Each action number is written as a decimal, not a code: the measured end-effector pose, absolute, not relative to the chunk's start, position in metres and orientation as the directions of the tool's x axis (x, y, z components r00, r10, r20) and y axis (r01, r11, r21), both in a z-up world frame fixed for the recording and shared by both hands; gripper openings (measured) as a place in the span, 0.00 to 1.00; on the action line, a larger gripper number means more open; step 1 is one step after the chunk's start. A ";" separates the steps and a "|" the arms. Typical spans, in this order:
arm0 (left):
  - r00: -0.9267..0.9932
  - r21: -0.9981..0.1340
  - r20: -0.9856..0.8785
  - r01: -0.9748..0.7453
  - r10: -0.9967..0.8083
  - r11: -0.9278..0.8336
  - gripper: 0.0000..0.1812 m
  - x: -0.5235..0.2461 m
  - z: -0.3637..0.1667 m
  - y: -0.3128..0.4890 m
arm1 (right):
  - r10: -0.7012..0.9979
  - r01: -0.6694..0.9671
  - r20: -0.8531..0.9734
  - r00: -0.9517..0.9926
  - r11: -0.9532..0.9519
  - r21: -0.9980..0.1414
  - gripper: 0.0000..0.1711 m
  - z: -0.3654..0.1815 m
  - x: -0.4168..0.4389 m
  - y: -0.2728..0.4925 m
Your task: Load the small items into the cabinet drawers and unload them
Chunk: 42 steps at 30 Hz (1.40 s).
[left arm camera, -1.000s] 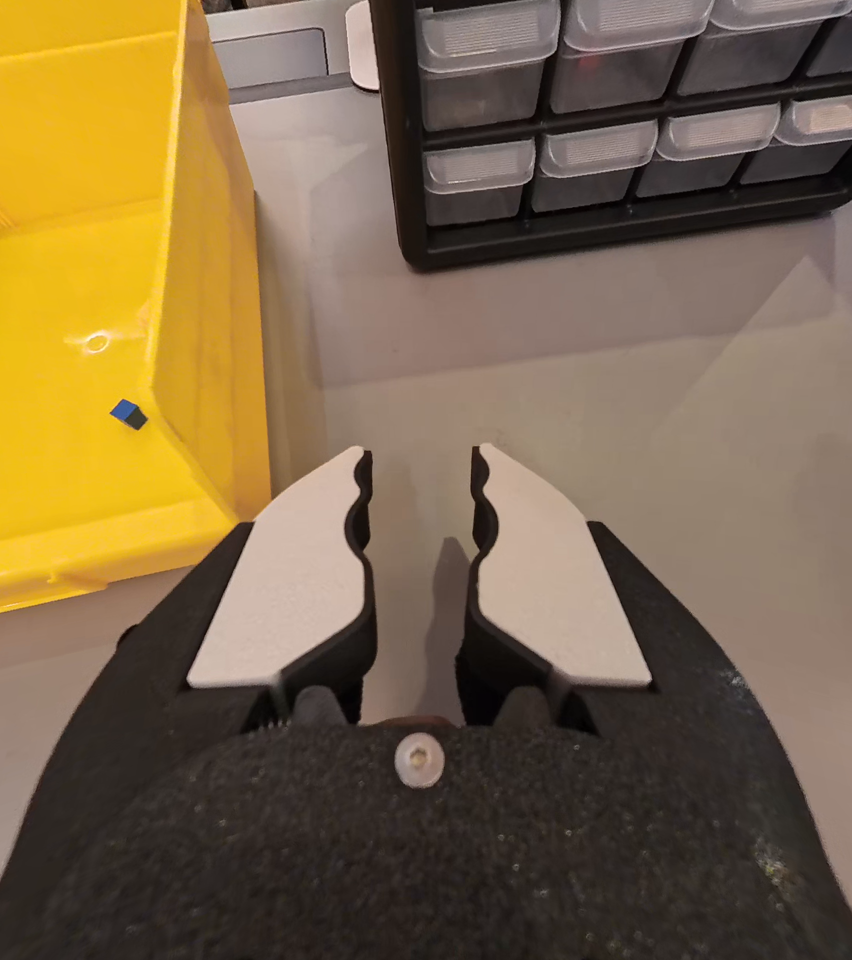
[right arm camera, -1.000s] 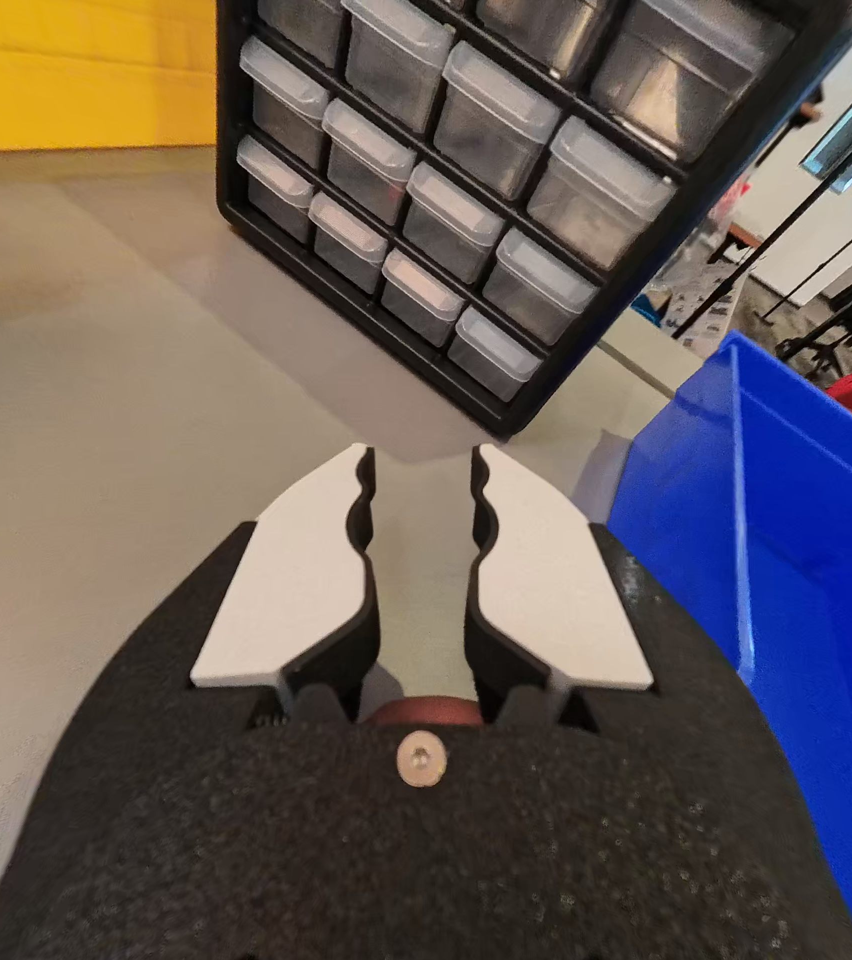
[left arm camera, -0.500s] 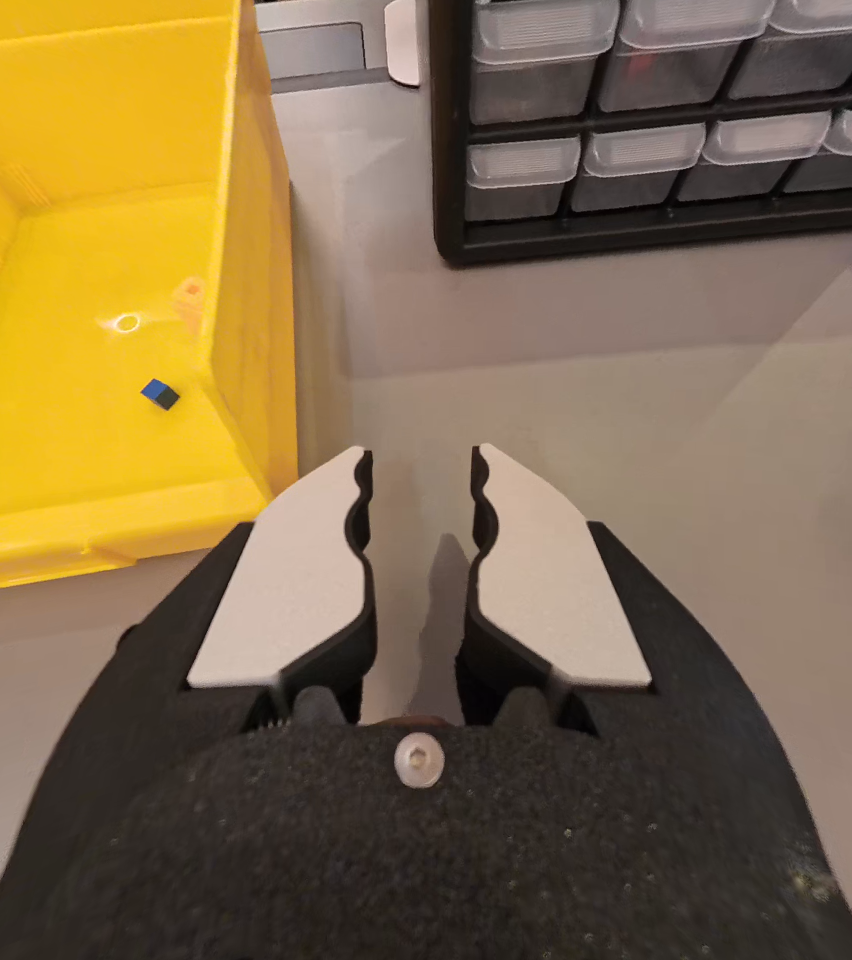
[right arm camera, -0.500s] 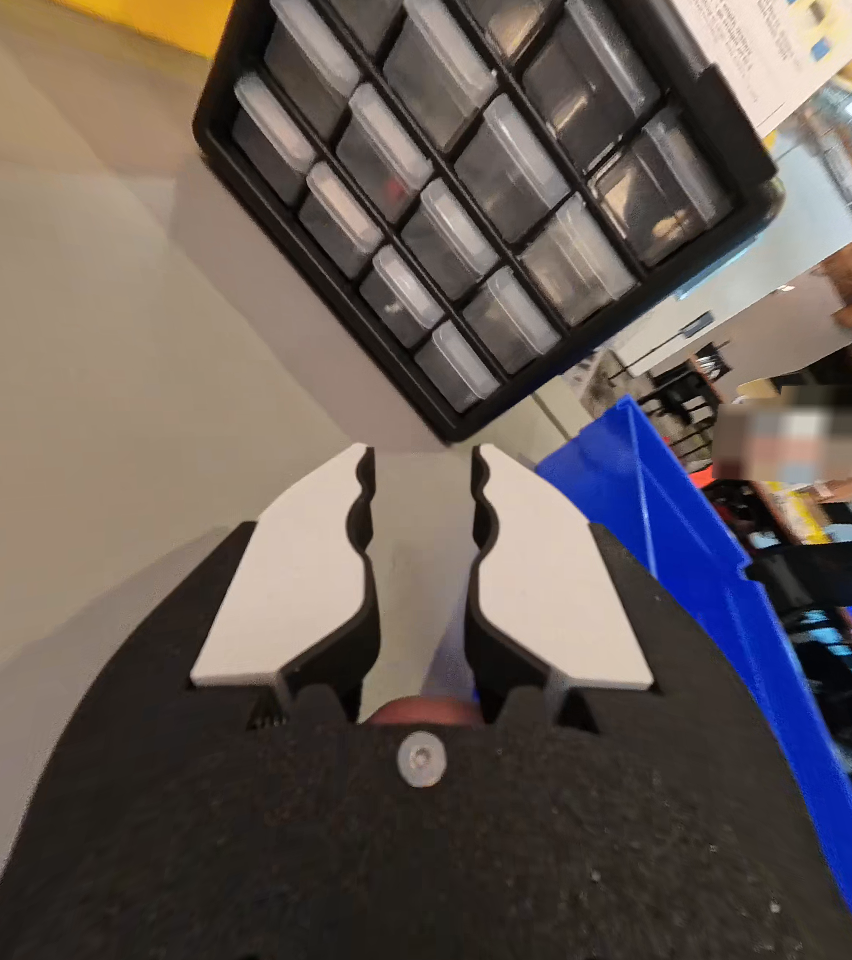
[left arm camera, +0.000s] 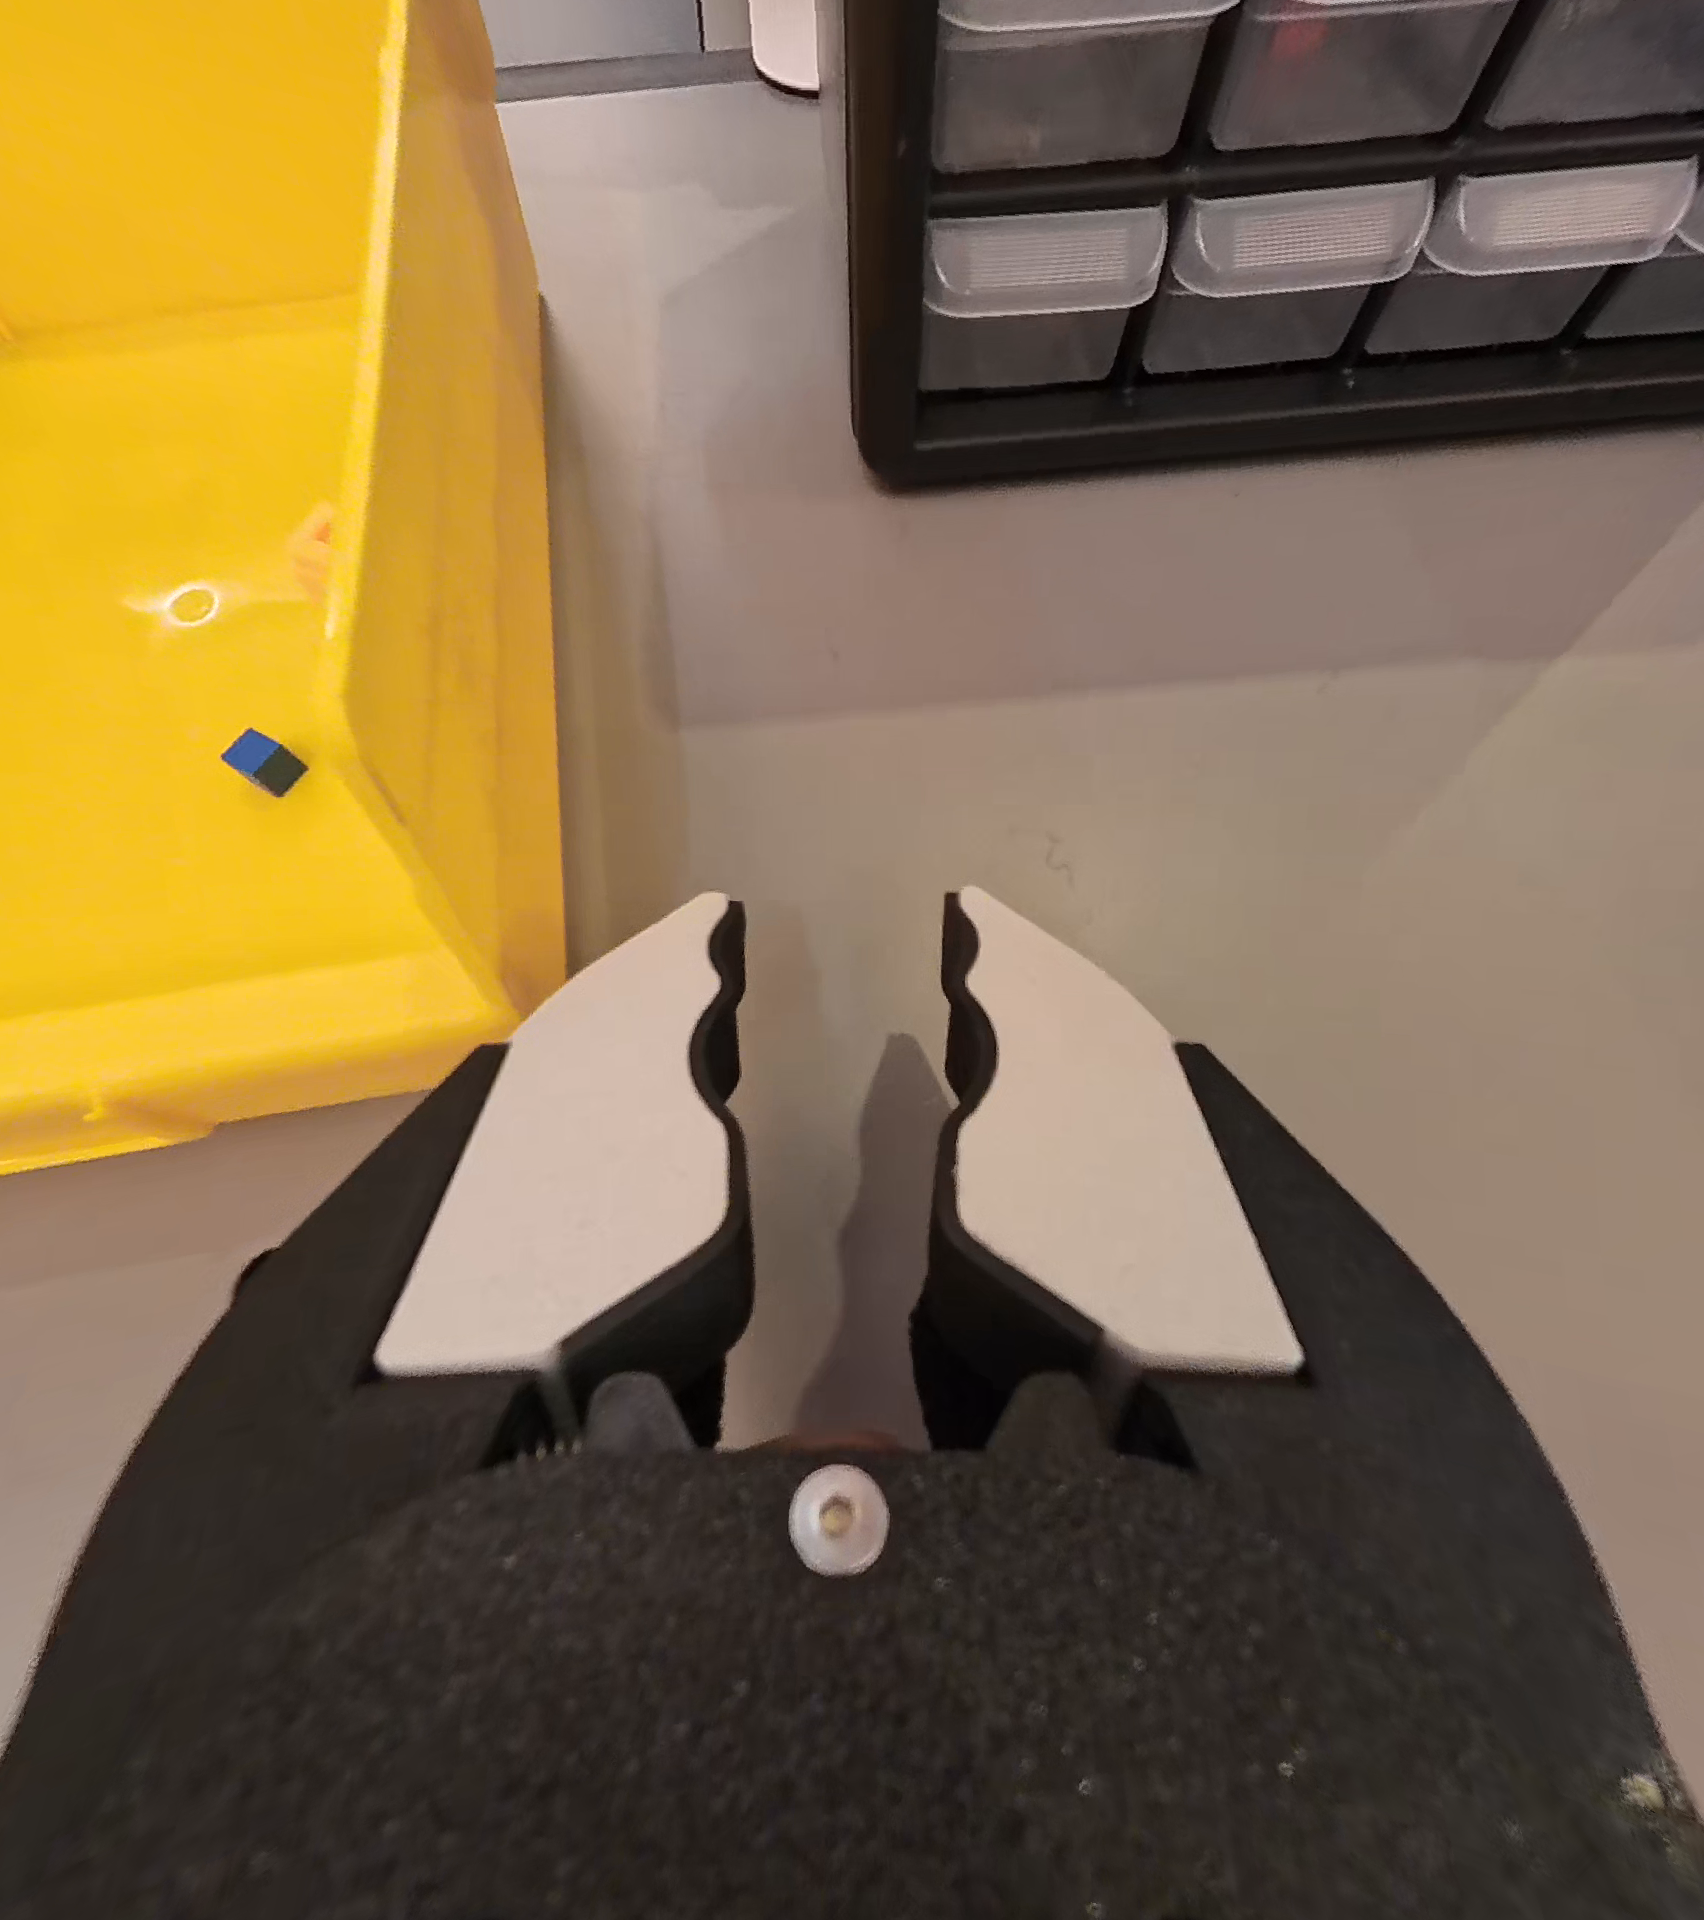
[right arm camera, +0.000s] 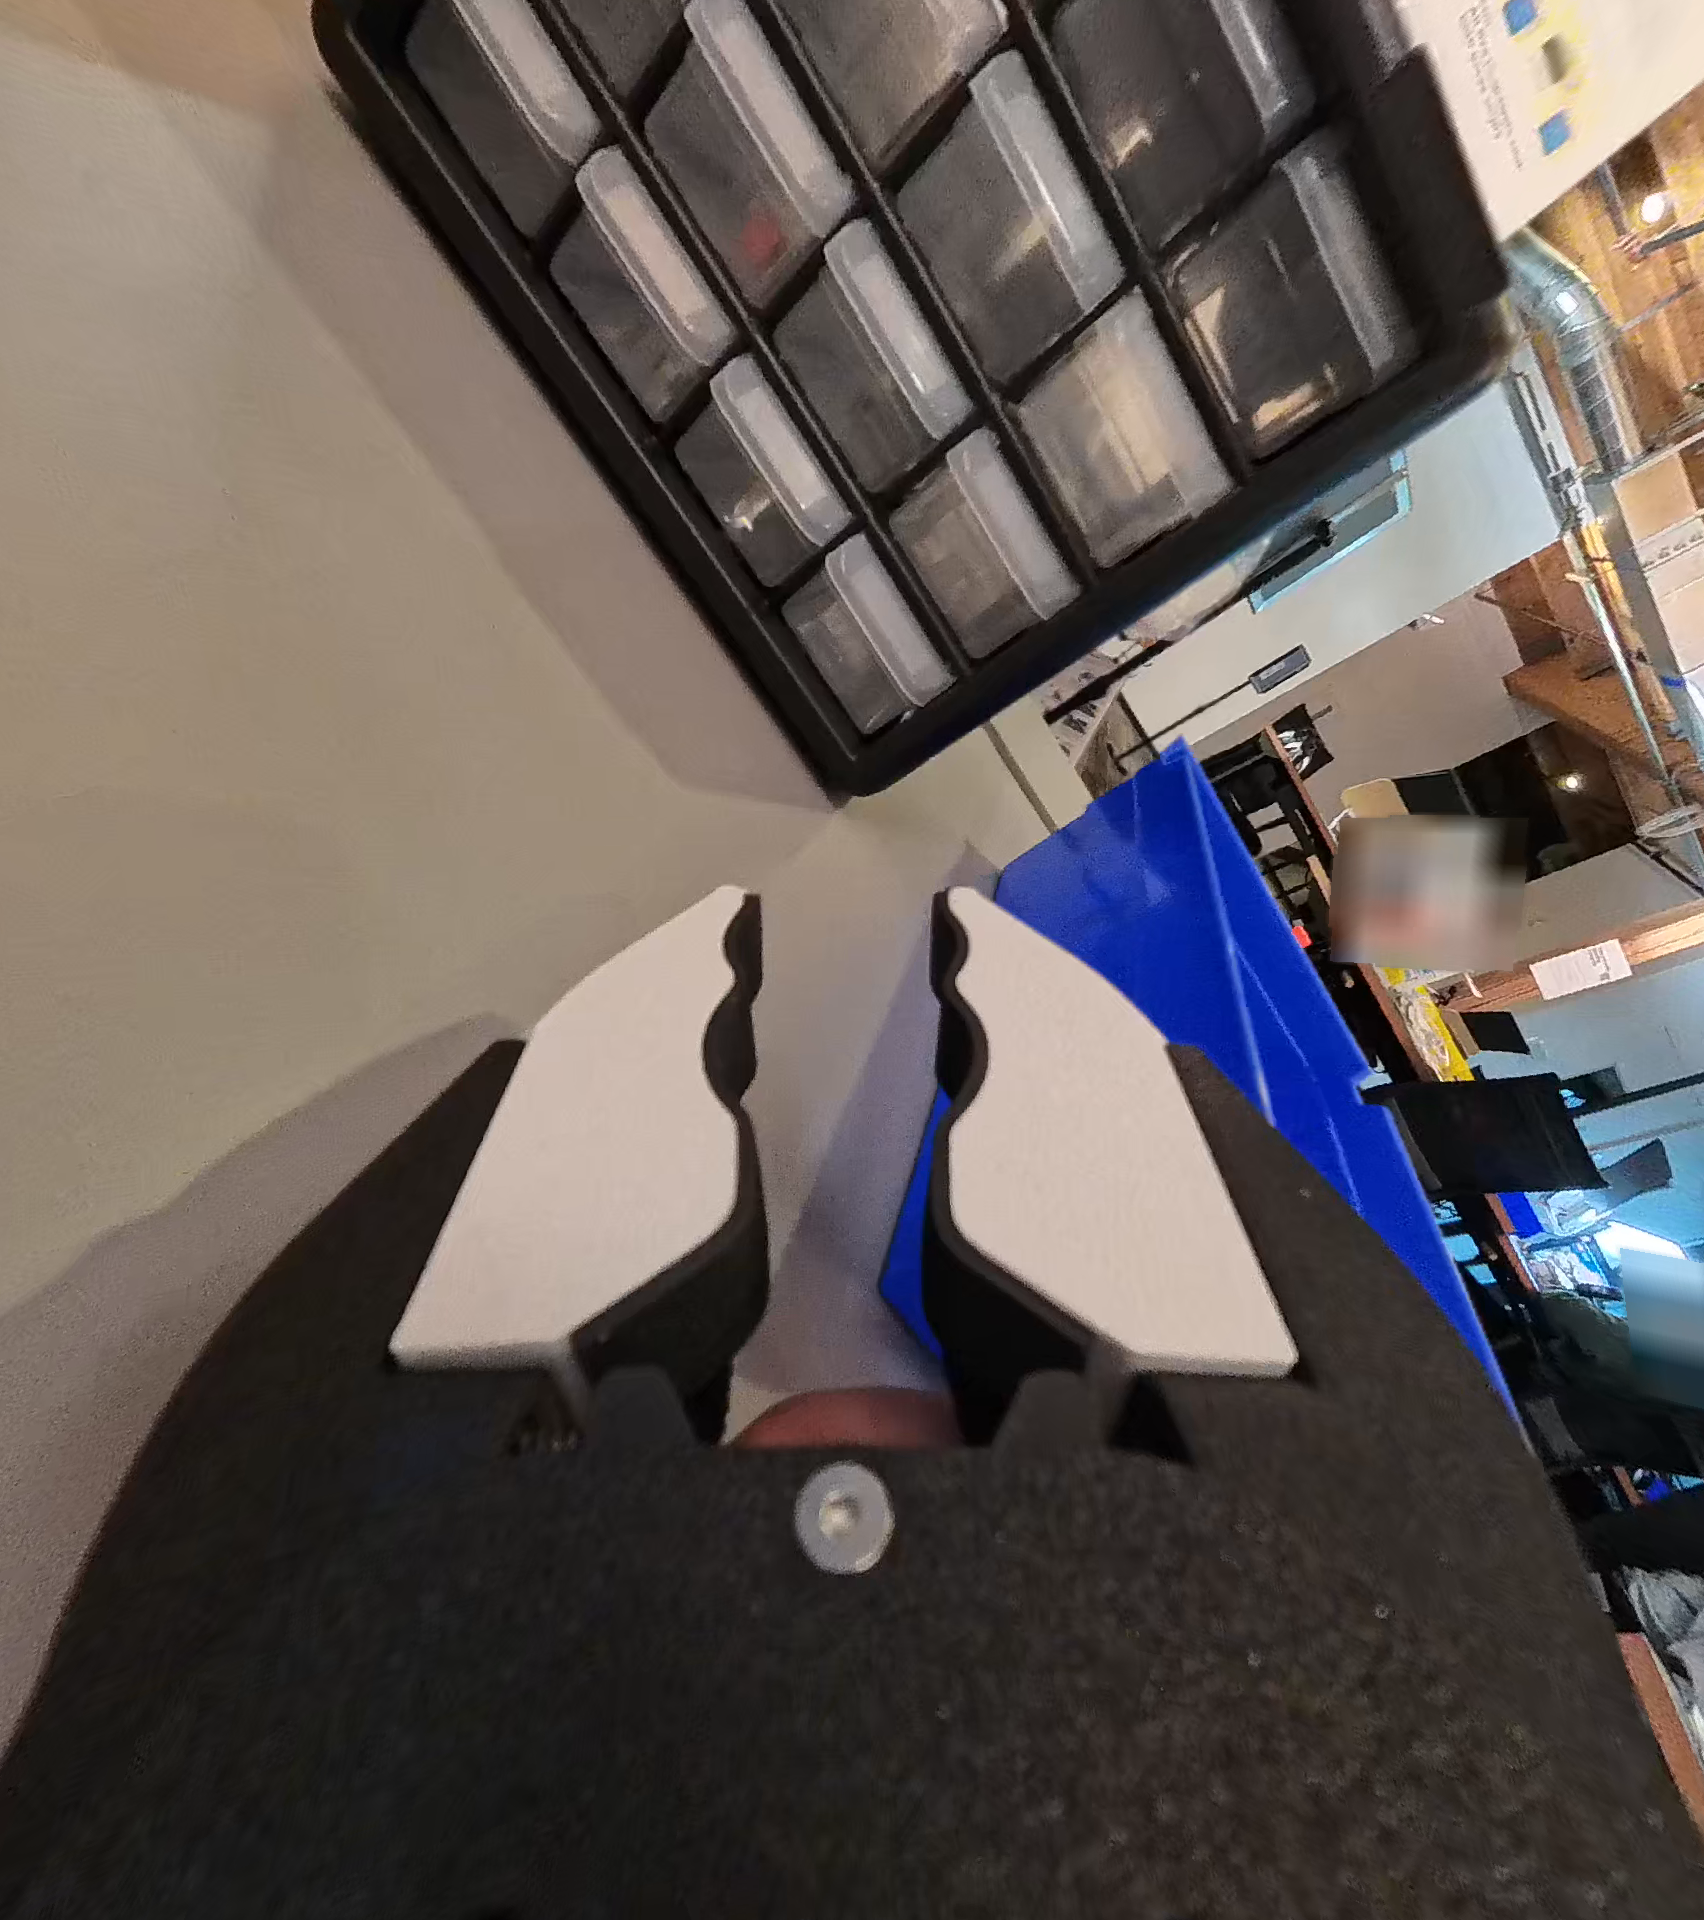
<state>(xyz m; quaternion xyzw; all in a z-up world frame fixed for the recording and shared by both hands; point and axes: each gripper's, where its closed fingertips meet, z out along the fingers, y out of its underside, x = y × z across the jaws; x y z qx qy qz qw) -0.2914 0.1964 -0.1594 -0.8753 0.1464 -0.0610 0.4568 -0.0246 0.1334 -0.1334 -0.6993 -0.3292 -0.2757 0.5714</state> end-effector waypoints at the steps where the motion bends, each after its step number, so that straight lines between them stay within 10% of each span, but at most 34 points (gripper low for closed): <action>1: 0.948 -0.817 -0.023 -0.201 -0.318 -0.540 0.20 -0.291 -0.160 0.196 | 0.146 0.781 0.767 0.625 -0.130 -0.611 0.18 -0.134 -0.026 0.135; 13: 0.938 -0.813 -0.016 -0.214 -0.346 -0.542 0.20 -0.285 -0.161 0.196 | 0.131 0.820 0.810 0.572 -0.111 -0.561 0.18 -0.130 -0.041 0.149; 25: 0.934 -0.808 -0.021 -0.225 -0.356 -0.544 0.20 -0.287 -0.163 0.198 | -0.070 0.972 0.987 0.142 -0.177 -0.152 0.15 -0.086 -0.046 0.256; 42: 0.924 -0.792 0.010 -0.226 -0.382 -0.567 0.20 -0.284 -0.169 0.197 | -0.151 0.983 0.985 0.082 -0.154 -0.105 0.05 -0.093 -0.035 0.284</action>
